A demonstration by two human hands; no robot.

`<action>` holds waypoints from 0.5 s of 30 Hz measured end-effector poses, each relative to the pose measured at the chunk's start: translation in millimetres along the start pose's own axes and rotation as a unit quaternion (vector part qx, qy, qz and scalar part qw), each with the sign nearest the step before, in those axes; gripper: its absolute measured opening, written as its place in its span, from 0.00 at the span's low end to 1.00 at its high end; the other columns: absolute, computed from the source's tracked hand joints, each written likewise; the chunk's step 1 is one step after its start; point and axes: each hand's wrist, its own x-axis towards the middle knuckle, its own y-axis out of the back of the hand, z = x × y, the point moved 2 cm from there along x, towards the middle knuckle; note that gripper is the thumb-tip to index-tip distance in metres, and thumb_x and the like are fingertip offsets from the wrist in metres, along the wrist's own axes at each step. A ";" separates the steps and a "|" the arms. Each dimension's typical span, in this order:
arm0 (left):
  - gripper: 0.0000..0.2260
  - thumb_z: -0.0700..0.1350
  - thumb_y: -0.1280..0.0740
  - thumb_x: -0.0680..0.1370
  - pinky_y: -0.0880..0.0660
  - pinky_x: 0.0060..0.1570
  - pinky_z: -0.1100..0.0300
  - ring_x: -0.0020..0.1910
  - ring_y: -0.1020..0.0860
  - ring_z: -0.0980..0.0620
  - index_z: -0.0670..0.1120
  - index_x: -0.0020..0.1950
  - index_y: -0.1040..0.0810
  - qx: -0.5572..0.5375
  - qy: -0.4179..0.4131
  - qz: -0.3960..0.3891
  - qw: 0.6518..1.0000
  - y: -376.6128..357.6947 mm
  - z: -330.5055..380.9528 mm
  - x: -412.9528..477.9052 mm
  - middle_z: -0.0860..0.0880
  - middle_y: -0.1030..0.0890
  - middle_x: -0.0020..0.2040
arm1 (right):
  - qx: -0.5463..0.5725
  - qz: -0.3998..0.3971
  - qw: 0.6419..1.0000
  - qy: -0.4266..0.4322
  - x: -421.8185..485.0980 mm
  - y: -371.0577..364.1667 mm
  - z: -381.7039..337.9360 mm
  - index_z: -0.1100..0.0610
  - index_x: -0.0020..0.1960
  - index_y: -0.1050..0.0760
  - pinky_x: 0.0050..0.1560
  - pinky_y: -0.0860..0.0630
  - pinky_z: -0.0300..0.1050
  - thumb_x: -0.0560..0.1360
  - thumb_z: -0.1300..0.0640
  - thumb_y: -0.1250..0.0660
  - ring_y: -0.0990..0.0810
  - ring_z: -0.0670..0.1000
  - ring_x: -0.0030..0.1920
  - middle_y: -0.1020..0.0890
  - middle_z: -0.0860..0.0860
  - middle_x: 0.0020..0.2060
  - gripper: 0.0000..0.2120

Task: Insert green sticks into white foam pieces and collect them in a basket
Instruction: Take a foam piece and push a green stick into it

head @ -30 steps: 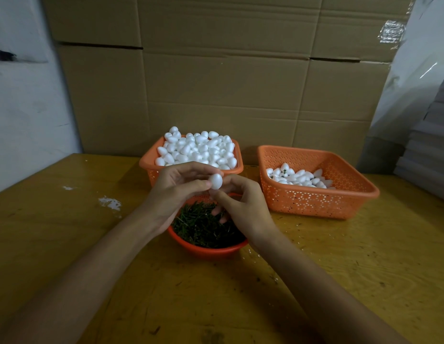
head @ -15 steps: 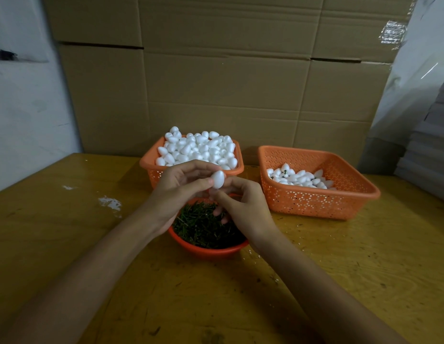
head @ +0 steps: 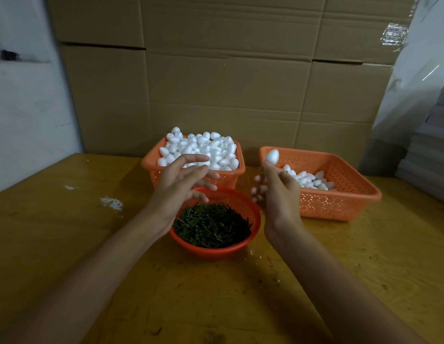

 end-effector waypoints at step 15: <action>0.07 0.43 0.33 0.84 0.20 0.35 0.56 0.46 0.15 0.45 0.43 0.60 0.20 -0.005 -0.003 0.002 1.000 1.4 1.3 -0.1 0.40 0.14 0.51 | -0.040 0.211 0.977 -0.007 -3.3 15.0 19.3 0.57 0.38 0.30 0.27 0.33 0.44 0.82 0.55 0.39 0.29 0.50 0.26 0.26 0.51 0.27 0.14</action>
